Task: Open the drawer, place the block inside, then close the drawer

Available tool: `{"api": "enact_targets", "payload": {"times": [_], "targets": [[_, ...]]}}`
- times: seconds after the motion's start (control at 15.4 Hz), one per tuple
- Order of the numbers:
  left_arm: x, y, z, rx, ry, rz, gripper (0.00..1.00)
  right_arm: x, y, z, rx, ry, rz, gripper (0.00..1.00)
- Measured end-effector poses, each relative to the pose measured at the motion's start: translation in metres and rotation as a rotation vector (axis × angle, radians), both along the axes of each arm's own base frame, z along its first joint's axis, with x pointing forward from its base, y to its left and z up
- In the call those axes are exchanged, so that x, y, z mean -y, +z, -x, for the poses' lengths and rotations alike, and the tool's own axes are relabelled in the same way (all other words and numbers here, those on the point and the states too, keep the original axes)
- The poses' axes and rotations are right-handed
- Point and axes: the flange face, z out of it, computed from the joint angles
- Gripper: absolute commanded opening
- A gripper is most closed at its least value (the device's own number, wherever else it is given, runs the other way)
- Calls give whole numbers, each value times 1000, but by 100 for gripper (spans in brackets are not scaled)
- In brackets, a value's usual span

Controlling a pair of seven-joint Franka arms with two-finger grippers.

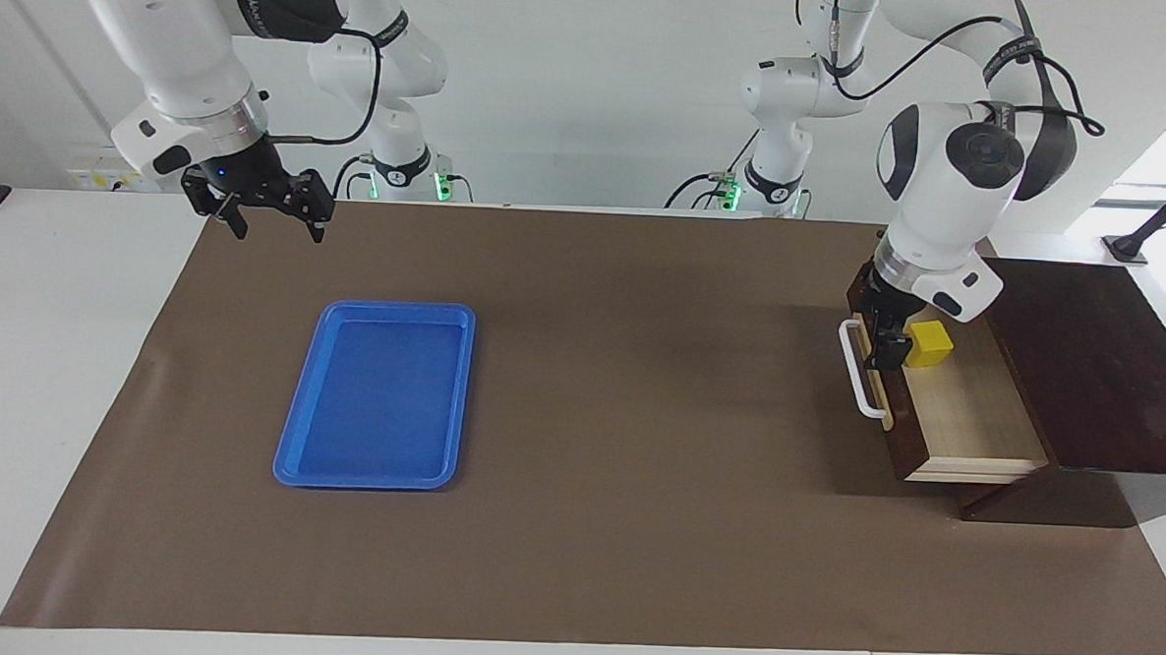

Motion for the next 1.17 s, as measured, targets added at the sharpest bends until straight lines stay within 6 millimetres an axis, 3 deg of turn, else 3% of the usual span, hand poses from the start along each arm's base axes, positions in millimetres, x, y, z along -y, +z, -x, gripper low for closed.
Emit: {"api": "enact_targets", "payload": {"times": [0.19, 0.39, 0.78, 1.17], "targets": [[-16, -6, -4, 12, 11, -27, 100, 6, 0, -6, -2, -8, 0, 100], [-35, -4, -7, 20, 47, -30, 100, 5, 14, -6, -27, -9, 0, 100], [-112, 0, -13, 44, 138, -40, 100, 5, 13, -5, -41, -9, 0, 100], [-144, 0, -13, 47, 145, -40, 100, 4, 13, -5, -42, -6, 0, 100]]}}
